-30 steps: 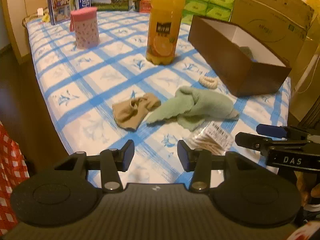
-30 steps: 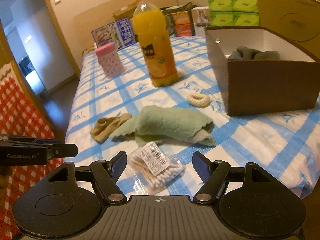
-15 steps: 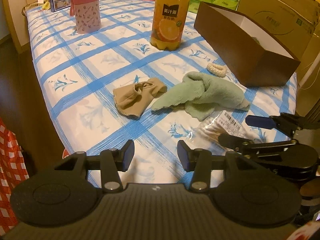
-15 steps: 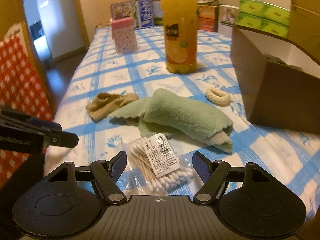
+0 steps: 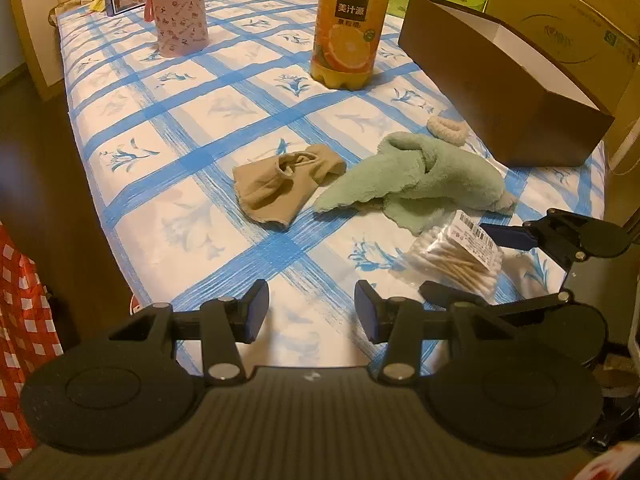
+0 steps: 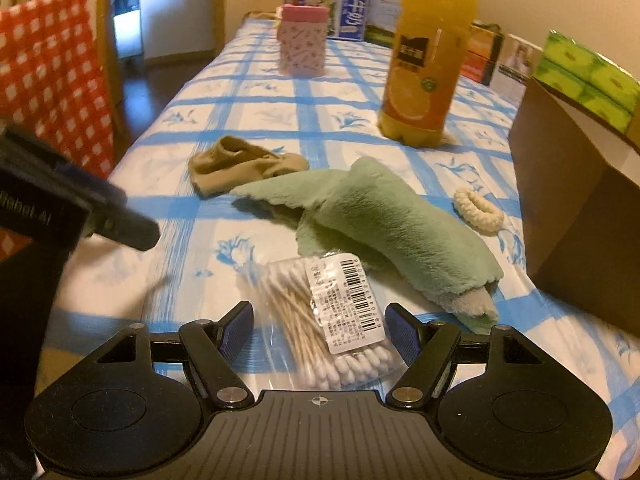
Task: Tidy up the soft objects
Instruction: 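Close the right tool on the cotton swab pack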
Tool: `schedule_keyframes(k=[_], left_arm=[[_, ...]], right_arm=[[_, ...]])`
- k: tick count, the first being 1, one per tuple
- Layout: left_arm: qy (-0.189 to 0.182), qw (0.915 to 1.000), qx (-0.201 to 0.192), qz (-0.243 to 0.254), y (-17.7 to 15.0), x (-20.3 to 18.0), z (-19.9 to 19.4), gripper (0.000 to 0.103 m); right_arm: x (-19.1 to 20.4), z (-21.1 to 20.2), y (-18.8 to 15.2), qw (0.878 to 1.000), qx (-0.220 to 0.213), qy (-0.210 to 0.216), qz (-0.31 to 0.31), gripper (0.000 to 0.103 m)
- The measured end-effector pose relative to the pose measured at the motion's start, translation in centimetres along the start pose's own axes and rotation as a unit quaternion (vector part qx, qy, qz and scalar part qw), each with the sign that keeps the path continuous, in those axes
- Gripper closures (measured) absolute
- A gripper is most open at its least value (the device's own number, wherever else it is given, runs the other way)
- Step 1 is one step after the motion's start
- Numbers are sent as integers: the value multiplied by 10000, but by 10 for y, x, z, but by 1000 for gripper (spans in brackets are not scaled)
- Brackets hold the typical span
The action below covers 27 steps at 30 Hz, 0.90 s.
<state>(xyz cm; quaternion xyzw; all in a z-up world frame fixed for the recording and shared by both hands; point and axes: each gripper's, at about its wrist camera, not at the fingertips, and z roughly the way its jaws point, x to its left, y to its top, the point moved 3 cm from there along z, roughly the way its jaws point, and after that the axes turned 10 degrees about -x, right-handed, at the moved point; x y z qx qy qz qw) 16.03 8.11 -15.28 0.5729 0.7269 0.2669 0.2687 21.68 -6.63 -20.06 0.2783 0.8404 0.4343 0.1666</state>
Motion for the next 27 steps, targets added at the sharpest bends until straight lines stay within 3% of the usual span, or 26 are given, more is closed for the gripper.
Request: schedule_keyframes(k=[5, 14, 20, 27], left_arm=[[-10, 10000, 22, 46, -2, -3, 2, 59], [-15, 10000, -8, 87, -2, -5, 3, 59], [-24, 9999, -33, 114, -2, -6, 4, 59], [-72, 9995, -166, 240, 3, -10, 5, 59]], right_arm=[[-1, 0, -3, 9999, -62, 108, -2, 45], [-2, -4, -1, 9999, -67, 54, 149, 60], [-9, -14, 2, 9984, -73, 41, 565, 63], [-32, -35, 15, 9912, -376, -52, 1267, 63]])
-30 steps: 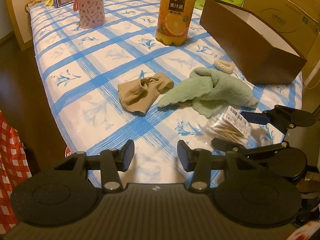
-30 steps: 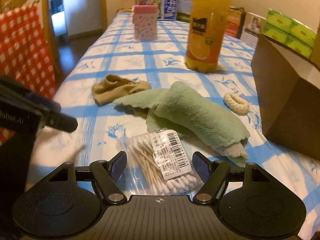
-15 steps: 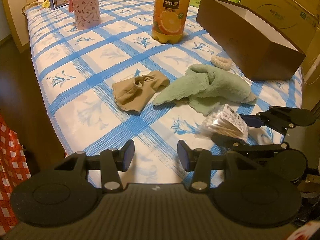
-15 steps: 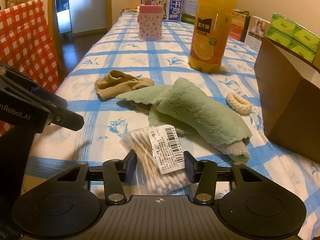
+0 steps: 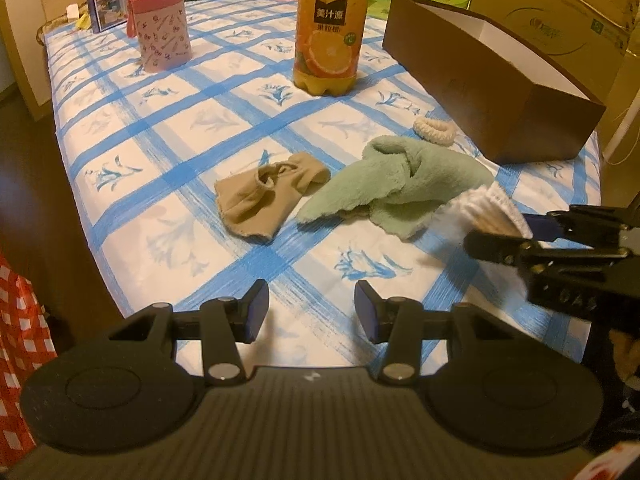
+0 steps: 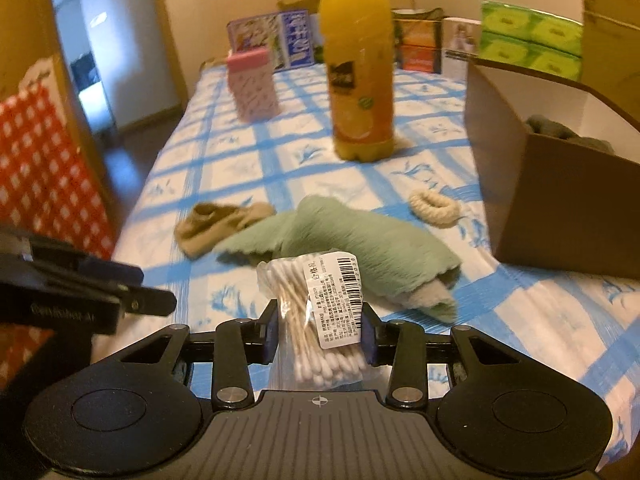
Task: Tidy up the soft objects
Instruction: 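Close the right tool on the cotton swab pack, then grasp the beige sock with the left tool while the right tool holds the swab pack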
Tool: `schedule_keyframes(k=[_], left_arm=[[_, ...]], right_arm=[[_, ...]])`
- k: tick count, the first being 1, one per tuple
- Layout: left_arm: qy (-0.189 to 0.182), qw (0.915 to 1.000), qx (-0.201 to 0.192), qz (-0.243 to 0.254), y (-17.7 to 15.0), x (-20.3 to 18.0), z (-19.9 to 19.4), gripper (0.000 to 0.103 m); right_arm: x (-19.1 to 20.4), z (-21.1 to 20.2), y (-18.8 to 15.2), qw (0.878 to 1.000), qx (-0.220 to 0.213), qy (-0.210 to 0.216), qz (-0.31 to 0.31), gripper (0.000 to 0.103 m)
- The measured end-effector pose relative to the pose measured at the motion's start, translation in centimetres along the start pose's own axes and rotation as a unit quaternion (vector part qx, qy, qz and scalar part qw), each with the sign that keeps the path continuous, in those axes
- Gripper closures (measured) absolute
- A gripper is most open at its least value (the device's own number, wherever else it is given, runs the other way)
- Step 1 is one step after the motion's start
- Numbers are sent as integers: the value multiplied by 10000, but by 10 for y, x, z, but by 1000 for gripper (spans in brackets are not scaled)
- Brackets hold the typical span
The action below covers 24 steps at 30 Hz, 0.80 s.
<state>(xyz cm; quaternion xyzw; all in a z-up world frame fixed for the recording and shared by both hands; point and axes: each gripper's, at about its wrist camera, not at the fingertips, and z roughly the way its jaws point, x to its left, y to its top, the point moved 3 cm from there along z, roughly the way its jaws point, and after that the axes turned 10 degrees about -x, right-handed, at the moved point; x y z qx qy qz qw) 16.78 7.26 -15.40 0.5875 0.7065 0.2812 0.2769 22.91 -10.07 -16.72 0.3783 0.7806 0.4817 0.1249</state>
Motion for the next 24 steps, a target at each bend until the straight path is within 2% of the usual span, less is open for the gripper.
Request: schedule_keyframes(k=[6, 14, 20, 24], left_arm=[[104, 9997, -235, 43, 13, 7, 2, 59], [387, 9973, -519, 346, 34, 19, 19, 59], [274, 9963, -492, 642, 43, 21, 46, 59], [168, 9966, -405, 704, 49, 23, 64, 58]], right_arm=[[-17, -12, 10, 9981, -281, -194, 504, 63], [-49, -26, 21, 9886, -653, -595, 1220, 63], [-72, -29, 18, 9805, -654, -884, 1631, 63], [-78, -31, 16, 9787, -645, -975, 1689, 63]])
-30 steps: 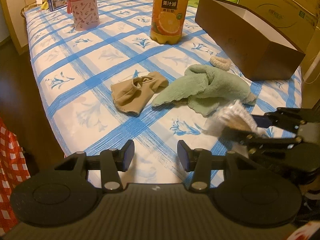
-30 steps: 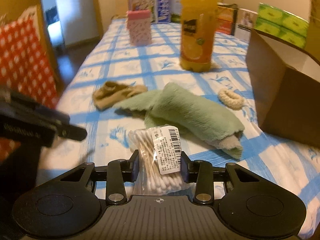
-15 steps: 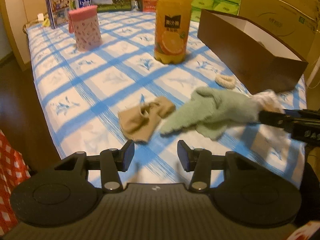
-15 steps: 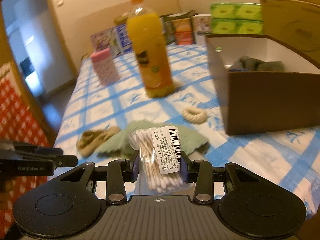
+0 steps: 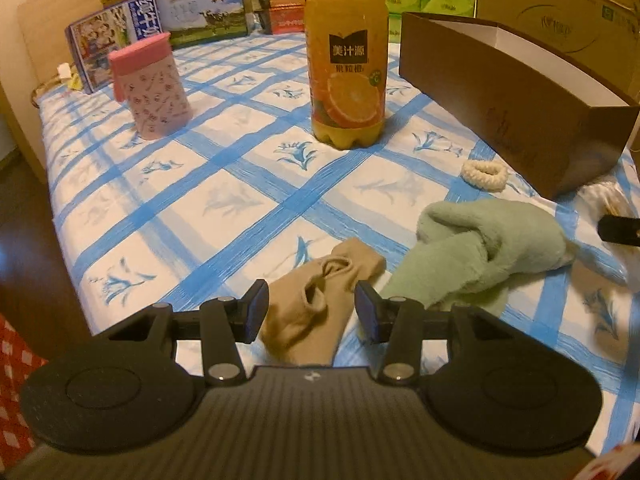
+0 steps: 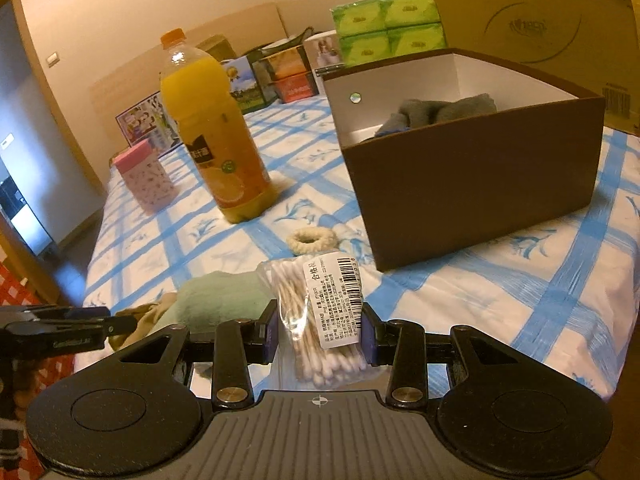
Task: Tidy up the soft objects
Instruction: 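Grasp the beige sock with the left tool while the right tool holds the swab pack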
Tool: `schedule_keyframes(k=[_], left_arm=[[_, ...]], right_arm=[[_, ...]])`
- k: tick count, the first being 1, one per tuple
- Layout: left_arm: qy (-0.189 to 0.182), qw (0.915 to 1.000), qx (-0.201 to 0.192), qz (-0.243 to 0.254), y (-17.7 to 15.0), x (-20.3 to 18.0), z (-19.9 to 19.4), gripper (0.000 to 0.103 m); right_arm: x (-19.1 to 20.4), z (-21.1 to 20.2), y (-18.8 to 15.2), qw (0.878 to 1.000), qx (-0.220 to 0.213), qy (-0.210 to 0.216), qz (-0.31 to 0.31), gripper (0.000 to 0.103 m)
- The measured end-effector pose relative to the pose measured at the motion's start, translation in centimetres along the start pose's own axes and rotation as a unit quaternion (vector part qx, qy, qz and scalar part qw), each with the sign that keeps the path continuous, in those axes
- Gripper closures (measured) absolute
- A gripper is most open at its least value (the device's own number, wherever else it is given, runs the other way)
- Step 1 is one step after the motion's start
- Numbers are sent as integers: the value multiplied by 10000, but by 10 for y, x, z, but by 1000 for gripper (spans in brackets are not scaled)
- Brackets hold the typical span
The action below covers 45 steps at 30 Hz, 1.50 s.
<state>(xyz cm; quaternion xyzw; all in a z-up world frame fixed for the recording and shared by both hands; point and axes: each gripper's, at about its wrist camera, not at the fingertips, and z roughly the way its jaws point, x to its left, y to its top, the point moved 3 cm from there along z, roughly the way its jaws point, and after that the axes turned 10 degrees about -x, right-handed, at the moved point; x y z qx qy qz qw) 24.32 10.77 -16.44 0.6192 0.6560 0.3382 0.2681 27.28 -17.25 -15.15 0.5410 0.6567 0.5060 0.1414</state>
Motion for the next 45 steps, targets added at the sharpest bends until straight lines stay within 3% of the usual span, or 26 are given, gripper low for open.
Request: schedule_keyframes(k=[3, 5, 13, 20, 31, 45], left_arm=[[-78, 10000, 32, 50, 2, 0, 9, 54], [-177, 9997, 44, 160, 2, -1, 14, 43], [-200, 9987, 240, 398, -6, -4, 36, 44], [-335, 9990, 239, 193, -4, -1, 36, 67], [-242, 9991, 323, -83, -3, -2, 31, 86], [-344, 9979, 177, -512, -10, 2, -10, 90]], right_arm=[[-3, 1, -1, 10000, 0, -44, 36, 63], [-5, 1, -1, 10000, 4, -67, 57, 63], [-11, 5, -3, 9998, 74, -133, 162, 63], [-13, 8, -5, 9996, 122, -179, 187, 63], [-15, 9, -6, 9995, 145, -199, 204, 63], [-16, 7, -4, 9994, 84, -201, 257, 63]])
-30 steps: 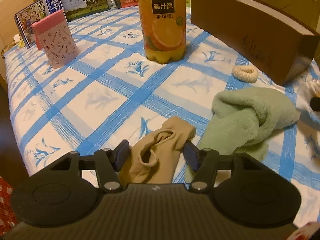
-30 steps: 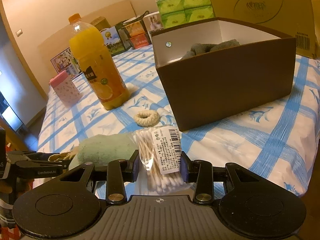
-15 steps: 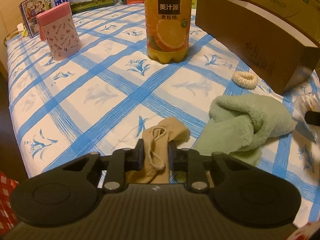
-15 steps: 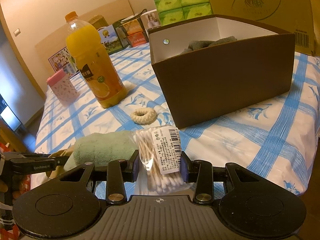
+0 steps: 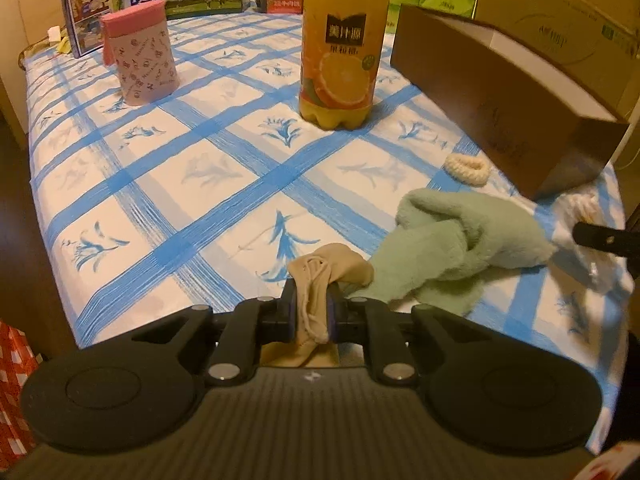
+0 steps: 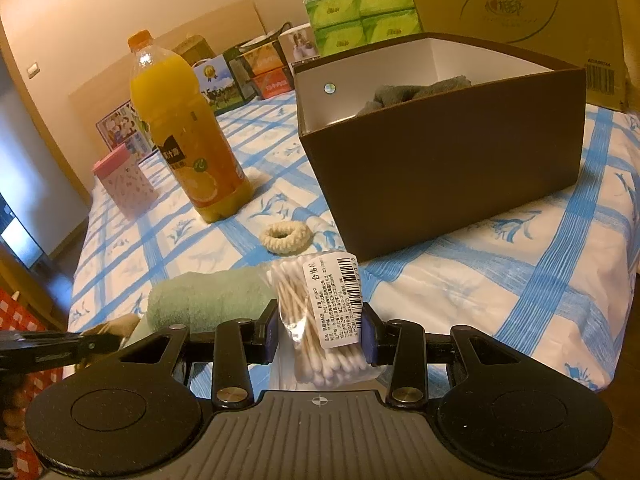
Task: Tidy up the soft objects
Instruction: 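Grasp the beige sock with the left tool while the right tool holds the swab pack, then carry the sock and swab pack over the box and open both tools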
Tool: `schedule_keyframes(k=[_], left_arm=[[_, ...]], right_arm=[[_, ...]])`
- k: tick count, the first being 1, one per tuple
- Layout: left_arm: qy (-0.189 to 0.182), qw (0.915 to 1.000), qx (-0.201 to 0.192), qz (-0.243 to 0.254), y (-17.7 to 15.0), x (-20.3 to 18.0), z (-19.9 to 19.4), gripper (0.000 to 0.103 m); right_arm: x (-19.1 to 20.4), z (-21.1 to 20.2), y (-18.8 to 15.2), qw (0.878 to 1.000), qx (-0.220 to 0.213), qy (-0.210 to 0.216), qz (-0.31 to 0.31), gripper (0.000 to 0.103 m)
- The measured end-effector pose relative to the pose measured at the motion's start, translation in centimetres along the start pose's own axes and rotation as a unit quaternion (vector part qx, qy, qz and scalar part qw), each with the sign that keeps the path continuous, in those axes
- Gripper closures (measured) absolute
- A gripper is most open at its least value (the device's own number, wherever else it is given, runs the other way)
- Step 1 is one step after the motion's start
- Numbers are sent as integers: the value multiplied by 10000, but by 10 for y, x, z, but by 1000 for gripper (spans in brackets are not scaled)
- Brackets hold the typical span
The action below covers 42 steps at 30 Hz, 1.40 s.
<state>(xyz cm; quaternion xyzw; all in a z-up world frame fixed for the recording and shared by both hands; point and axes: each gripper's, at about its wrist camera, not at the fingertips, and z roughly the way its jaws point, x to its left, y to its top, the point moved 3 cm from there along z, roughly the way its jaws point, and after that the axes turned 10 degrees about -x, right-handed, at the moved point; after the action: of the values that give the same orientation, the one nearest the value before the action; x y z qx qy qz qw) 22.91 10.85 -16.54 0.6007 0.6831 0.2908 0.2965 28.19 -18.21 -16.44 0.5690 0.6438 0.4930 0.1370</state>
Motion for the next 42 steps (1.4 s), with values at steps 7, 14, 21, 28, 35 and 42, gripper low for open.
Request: schedule_keyframes(k=[7, 14, 21, 28, 35, 42], left_arm=[[-307, 9988, -385, -59, 25, -16, -32, 90], [-841, 9927, -861, 98, 71, -56, -46, 90], [-1261, 9838, -1275, -13, 128, -113, -34, 90], [-1559, 9796, -1270, 26, 169, -170, 0, 90], [-1730, 9804, -938, -77, 190, -205, 46, 90], [-1877, 9809, -493, -151, 186, -221, 85, 87]], right_arm=[[0, -9, 9, 9999, -138, 56, 7, 63], [-3, -31, 44, 9983, -535, 156, -174, 63], [-17, -37, 101, 9938, -1067, 160, -281, 63], [-38, -19, 146, 9917, -1243, 51, -320, 63], [-68, 9, 165, 9940, -1064, -151, -206, 63], [-93, 35, 169, 9963, -785, -314, -137, 63]])
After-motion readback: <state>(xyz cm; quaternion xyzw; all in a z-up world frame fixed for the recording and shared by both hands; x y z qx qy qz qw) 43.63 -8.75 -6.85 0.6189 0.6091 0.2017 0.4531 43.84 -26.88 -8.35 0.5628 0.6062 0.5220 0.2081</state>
